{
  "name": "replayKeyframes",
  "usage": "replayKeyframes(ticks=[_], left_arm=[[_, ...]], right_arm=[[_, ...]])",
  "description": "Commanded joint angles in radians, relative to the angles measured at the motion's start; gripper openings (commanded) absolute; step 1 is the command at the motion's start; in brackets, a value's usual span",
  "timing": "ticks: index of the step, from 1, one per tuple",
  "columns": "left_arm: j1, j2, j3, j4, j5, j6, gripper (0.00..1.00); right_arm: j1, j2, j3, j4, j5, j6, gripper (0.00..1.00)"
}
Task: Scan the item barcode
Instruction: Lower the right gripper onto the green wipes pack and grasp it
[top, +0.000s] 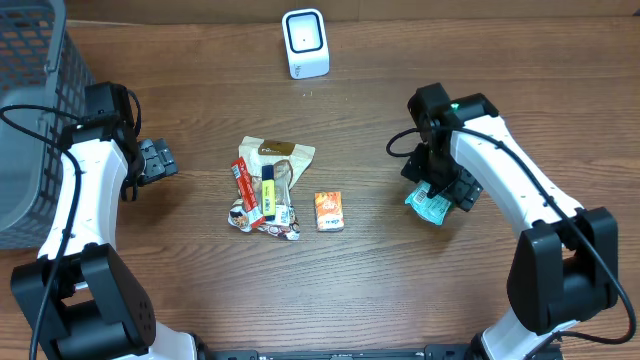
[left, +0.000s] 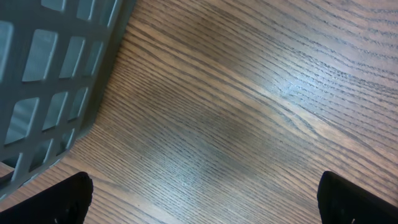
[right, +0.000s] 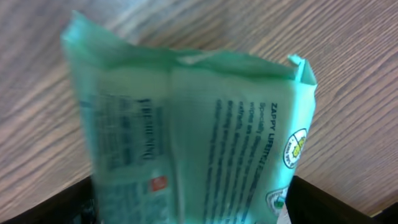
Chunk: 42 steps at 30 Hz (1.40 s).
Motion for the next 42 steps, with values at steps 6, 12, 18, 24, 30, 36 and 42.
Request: replayKeyframes(ticks=[6, 12, 18, 24, 30, 36, 42], left_arm=[[0.003, -0.021, 0.016, -0.002, -0.013, 0.011, 1.00], [0.003, -0.021, 0.016, -0.002, -0.013, 0.011, 1.00], [0.003, -0.021, 0.016, -0.002, -0.013, 0.011, 1.00], [0.003, -0.021, 0.016, -0.002, -0.013, 0.011, 1.00], [0.003, -0.021, 0.016, -0.002, -0.013, 0.011, 1.00], [0.005, -0.021, 0.016, -0.002, -0.013, 0.011, 1.00], [0.005, -0.021, 0.016, -0.002, -0.013, 0.011, 1.00]], right_arm=[[-0.004, -0.012, 0.009, 0.003, 0.002, -0.008, 0.72], [-0.004, -0.012, 0.012, 0.003, 0.002, -0.020, 0.70], [-0.004, -0.012, 0.097, -0.059, 0.002, -0.077, 0.69], [0.005, -0.014, 0.192, -0.130, -0.001, -0.131, 0.69], [0.003, -0.013, 0.190, -0.155, 0.002, -0.132, 0.82], [0.003, -0.013, 0.143, -0.143, 0.002, -0.127, 0.86], [0.003, -0.013, 0.054, -0.079, 0.002, -0.106, 0.88]])
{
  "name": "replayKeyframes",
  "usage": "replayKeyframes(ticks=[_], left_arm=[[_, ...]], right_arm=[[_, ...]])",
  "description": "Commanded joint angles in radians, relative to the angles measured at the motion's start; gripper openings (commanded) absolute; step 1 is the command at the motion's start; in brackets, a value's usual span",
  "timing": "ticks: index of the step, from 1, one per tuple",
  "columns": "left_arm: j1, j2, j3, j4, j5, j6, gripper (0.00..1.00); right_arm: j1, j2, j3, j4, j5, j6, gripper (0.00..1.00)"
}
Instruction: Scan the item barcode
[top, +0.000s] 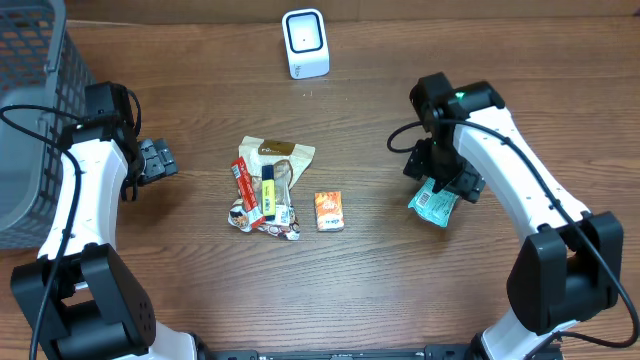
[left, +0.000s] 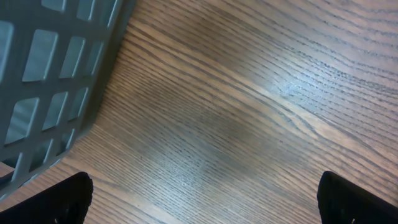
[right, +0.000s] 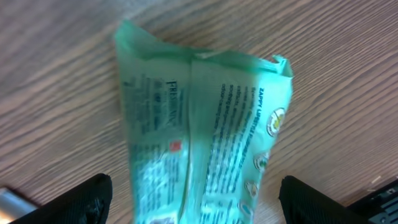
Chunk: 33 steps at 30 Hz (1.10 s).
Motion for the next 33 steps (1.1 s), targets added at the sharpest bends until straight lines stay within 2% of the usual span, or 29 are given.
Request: replayKeyframes(ticks=[1, 13, 22, 25, 33], left_arm=[[0.005, -0.020, 0.016, -0.002, -0.013, 0.011, 1.00], [0.005, -0.020, 0.016, -0.002, -0.013, 0.011, 1.00], [0.005, -0.020, 0.016, -0.002, -0.013, 0.011, 1.00], [0.005, -0.020, 0.016, -0.002, -0.013, 0.011, 1.00], [0.002, -0.020, 0.016, -0.002, -0.014, 0.011, 1.00]], right_arm=[[0.002, -0.014, -0.042, 0.034, 0.003, 0.016, 0.87], [0.002, -0.013, -0.066, 0.082, 0.003, 0.016, 0.78], [0.002, -0.013, -0.071, 0.082, 0.007, 0.015, 0.63], [0.002, -0.014, -0.067, 0.086, 0.008, 0.011, 0.62], [0.007, -0.014, 0.059, 0.018, 0.007, -0.041, 0.55]])
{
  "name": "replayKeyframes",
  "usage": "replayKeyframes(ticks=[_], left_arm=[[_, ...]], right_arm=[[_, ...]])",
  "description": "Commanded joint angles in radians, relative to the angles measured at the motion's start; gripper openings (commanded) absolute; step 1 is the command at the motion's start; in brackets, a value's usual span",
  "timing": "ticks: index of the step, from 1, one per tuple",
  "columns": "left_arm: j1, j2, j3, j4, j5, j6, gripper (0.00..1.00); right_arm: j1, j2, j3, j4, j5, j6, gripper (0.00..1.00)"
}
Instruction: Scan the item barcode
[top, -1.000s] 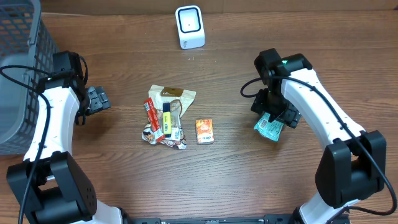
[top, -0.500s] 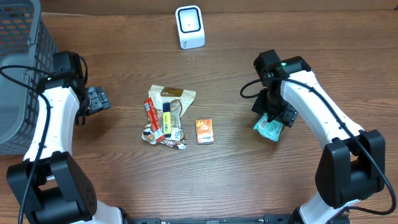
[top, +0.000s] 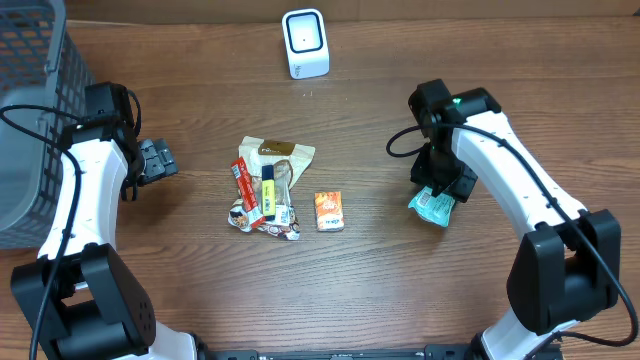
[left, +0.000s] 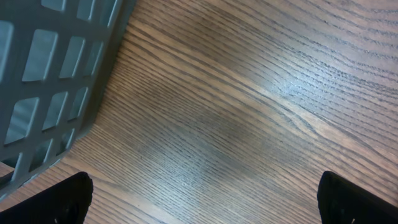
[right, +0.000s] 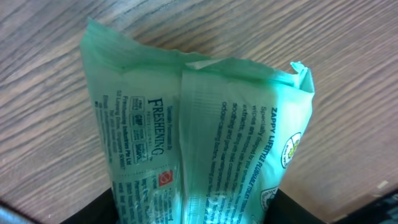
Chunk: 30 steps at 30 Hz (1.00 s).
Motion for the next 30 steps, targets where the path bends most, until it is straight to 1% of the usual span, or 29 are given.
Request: replayKeyframes(ticks=[1, 2, 7, 9, 17, 22, 27, 30], left_arm=[[0.002, -0.021, 0.016, -0.002, -0.013, 0.011, 1.00], [0.002, -0.021, 0.016, -0.002, -0.013, 0.011, 1.00], [0.002, -0.021, 0.016, -0.002, -0.013, 0.011, 1.00], [0.002, -0.021, 0.016, -0.002, -0.014, 0.011, 1.00], [0.000, -0.021, 0.016, -0.002, -0.013, 0.011, 1.00], [0.000, -0.021, 0.016, -0.002, -0.013, 0.011, 1.00], [0.000, -0.021, 0.016, -0.002, -0.013, 0.011, 1.00], [0.000, -0.021, 0.016, -0.002, -0.013, 0.011, 1.00]], right_arm=[[0.011, -0.014, 0.094, -0.010, 0.002, -0.046, 0.50], [0.018, -0.014, 0.104, -0.011, -0.002, -0.057, 0.48], [0.067, -0.014, 0.107, -0.001, -0.002, -0.056, 0.48], [0.116, -0.014, 0.107, 0.019, -0.001, -0.057, 0.49], [0.251, -0.014, 0.084, 0.104, 0.001, -0.164, 0.49], [0.308, -0.014, 0.023, 0.174, 0.003, -0.164, 0.49], [0.328, -0.014, -0.057, 0.262, 0.007, -0.169, 0.49], [0.328, -0.014, -0.110, 0.327, 0.010, -0.218, 0.50]])
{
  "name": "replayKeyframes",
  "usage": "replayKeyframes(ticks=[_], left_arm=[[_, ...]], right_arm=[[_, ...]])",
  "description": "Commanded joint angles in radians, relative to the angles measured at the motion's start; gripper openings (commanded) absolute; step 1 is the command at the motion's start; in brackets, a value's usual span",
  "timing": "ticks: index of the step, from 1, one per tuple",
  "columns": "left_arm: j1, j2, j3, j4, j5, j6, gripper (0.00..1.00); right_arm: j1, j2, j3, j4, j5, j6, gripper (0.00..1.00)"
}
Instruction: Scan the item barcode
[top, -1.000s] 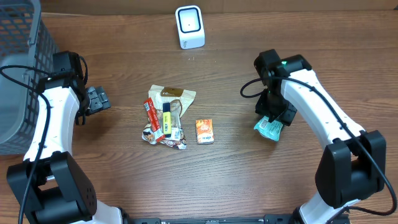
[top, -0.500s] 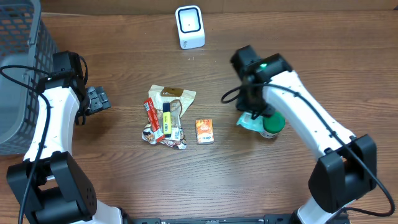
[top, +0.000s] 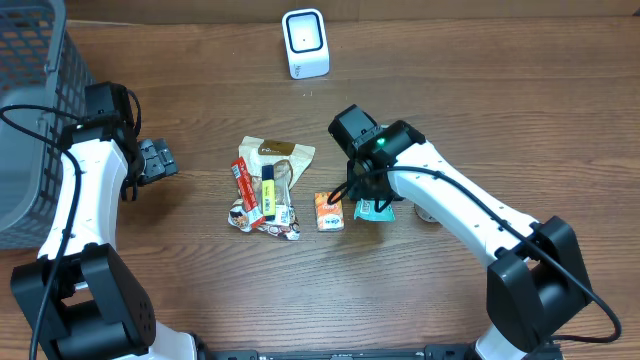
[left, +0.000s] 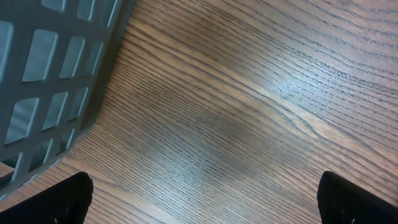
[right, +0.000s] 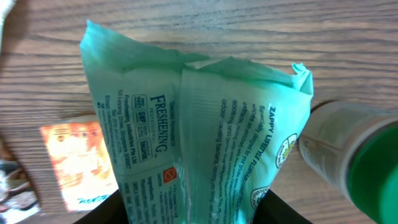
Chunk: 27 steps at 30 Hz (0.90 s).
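Note:
My right gripper (top: 367, 198) is shut on a pale green wipes packet (right: 199, 118), which hangs over the table's middle with its printed back facing the wrist camera. In the overhead view the packet (top: 377, 209) shows just right of a small orange packet (top: 329, 211). The white barcode scanner (top: 304, 43) stands at the far edge, well away from the packet. By the basket at the left, my left gripper (top: 160, 160) is open, its fingertips (left: 68, 199) wide apart over bare wood.
A pile of snack wrappers (top: 268, 188) lies left of the orange packet (right: 78, 162). A small bottle with a green cap (right: 348, 155) lies just right of the held packet. A grey mesh basket (top: 35, 110) fills the left edge.
My right gripper, still shut on the green packet, has moved from the right side of the table leftward to beside the orange packet. A bottle now shows where it was. The left arm is unchanged.
The green packet was at the right side of the table between my right fingers. Then the fingers stood wider apart with the packet lying on the wood. Then they were shut on it there, and now hold it near the middle. The left arm stayed still.

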Motion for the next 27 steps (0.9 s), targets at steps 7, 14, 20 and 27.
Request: replayKeyframes(ticks=[7, 14, 20, 27], left_arm=[[0.000, -0.021, 0.016, -0.002, -0.014, 0.011, 1.00], [0.000, -0.021, 0.016, -0.002, -0.014, 0.011, 1.00], [0.000, -0.021, 0.016, -0.002, -0.014, 0.011, 1.00], [0.000, -0.021, 0.015, -0.002, -0.014, 0.011, 1.00]], right_arm=[[0.002, -0.014, -0.148, 0.179, 0.011, -0.064, 0.54], [0.001, -0.013, -0.164, 0.199, 0.014, -0.064, 0.57], [0.001, -0.014, -0.162, 0.200, 0.014, -0.065, 0.69], [0.001, -0.014, -0.116, 0.191, -0.179, -0.124, 0.61]])
